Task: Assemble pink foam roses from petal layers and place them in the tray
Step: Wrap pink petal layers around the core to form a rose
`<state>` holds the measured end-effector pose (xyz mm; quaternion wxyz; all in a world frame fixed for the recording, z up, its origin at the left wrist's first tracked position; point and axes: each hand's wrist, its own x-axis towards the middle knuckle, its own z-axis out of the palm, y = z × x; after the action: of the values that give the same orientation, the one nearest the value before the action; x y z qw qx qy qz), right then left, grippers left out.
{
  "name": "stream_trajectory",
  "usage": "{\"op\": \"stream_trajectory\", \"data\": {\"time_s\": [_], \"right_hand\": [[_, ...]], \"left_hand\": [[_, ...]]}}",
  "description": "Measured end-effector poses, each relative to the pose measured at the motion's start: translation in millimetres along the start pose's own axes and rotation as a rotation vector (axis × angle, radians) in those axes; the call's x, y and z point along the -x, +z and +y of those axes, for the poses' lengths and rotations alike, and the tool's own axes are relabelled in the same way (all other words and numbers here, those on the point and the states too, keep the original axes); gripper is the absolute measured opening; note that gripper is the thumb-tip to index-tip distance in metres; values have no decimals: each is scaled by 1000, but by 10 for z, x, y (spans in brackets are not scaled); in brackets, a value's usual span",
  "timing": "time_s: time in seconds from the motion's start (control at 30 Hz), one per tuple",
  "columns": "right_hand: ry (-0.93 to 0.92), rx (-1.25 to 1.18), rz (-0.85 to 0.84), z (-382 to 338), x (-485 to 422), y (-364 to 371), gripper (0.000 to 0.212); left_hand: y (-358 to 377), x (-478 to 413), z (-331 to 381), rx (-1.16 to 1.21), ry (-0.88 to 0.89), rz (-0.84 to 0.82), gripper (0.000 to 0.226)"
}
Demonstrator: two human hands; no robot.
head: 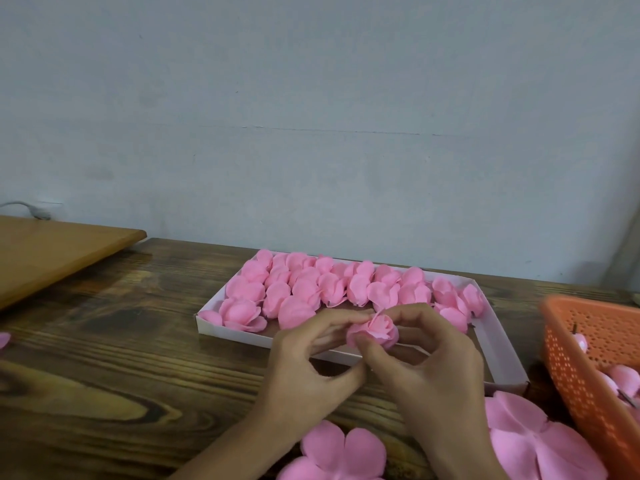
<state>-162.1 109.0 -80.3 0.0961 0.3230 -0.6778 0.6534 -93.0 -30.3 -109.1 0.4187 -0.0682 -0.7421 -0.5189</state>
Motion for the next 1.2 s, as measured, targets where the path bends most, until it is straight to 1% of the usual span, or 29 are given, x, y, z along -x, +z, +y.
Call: {"op": "stream_trajectory", "data": {"time_s": [0.1,0.17,0.27,0.43,0.57,0.67,0.8,0.9,0.97,1.07,1.2], "right_hand": [[11,-15,-41,3,-59,-63,27],[9,-20,-84,2,-89,-89,27],[-3,33,-159,-3,-126,-123,29],[-32,147,-317,-23,-189,-216,31],[-65,191,-358,-26,-248,-281,31],[-87,186,-375,-35,-286,-313,32],[-84,120,-418,-39,-287,-318,35],[-60,37,-463,-68,-307,-332,45],[-50,-41,-494,-95,-324,-349,45],[-38,-89,-562,-130,-336,-384,41],[22,-89,-693,-128,-373,-461,45]], "left_hand": [[-60,-31,44,93,-82,-90,42],[-96,-59,63,173,-167,-109,37],[-129,-111,63,177,-271,-136,39],[-134,-113,4,193,-351,-253,37],[-134,-114,-4,277,-401,-276,34],[-135,-114,-10,303,-402,-286,33],[-129,-125,-12,344,-415,-232,30],[-170,-155,-33,373,-451,-207,34],[-199,-177,-47,363,-473,-209,37],[-236,-177,-44,356,-483,-330,39],[-294,-161,21,360,-555,-505,51]]}}
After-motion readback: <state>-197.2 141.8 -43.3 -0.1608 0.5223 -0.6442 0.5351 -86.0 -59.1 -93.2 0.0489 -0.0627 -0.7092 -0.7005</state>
